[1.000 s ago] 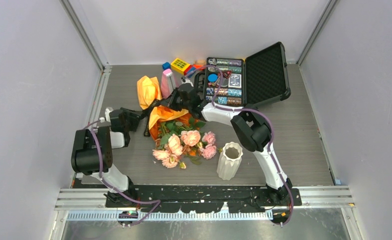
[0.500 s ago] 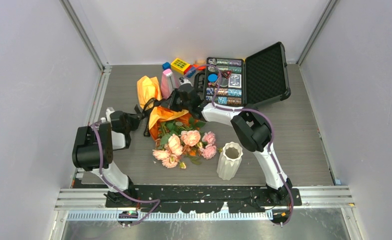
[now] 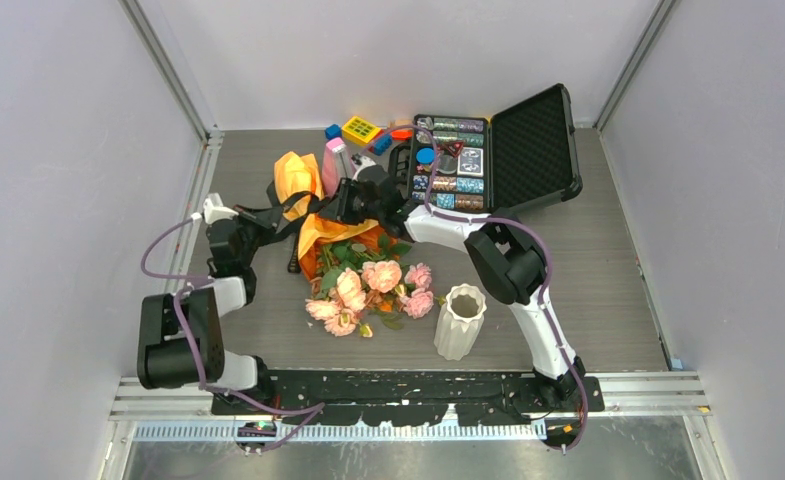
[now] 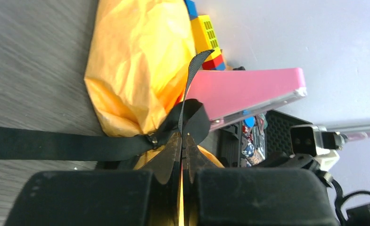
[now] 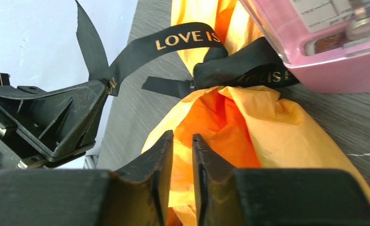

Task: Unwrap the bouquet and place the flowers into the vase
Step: Untie the ribbon from the wrapping paper.

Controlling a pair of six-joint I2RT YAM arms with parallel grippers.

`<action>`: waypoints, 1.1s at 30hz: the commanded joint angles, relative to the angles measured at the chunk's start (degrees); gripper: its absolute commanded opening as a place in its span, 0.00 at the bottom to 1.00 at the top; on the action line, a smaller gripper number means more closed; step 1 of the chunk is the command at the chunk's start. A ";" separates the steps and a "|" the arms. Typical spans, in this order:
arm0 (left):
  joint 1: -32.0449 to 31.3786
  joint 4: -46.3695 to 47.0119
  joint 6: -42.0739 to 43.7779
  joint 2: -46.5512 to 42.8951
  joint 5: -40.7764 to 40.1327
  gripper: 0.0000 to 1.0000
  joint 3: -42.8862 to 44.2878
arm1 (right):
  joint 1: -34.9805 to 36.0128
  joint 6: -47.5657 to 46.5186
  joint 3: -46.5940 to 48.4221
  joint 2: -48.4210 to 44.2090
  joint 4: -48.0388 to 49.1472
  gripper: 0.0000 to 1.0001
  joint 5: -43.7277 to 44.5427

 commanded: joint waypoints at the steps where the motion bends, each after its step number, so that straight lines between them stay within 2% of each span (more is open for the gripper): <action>1: -0.19 -1.48 4.32 -5.12 2.98 0.00 -0.10 | 0.18 3.55 0.50 -3.64 6.73 0.31 -2.96; 7: -0.21 -8.00 4.66 -10.78 2.91 0.00 -0.05 | 0.25 13.94 -1.90 -2.77 15.46 0.47 -3.21; 14: -0.28 -9.46 4.54 -12.94 3.73 0.00 -0.39 | 0.69 18.57 -0.15 -0.48 15.08 0.59 -3.03; 22: -0.78 -9.18 4.12 -12.34 3.99 0.00 -0.33 | 1.05 24.65 0.80 1.06 14.25 0.62 -2.69; 33: -4.34 -6.42 3.40 -11.17 3.03 0.00 -1.38 | 1.33 26.69 4.94 4.36 11.44 0.63 -2.24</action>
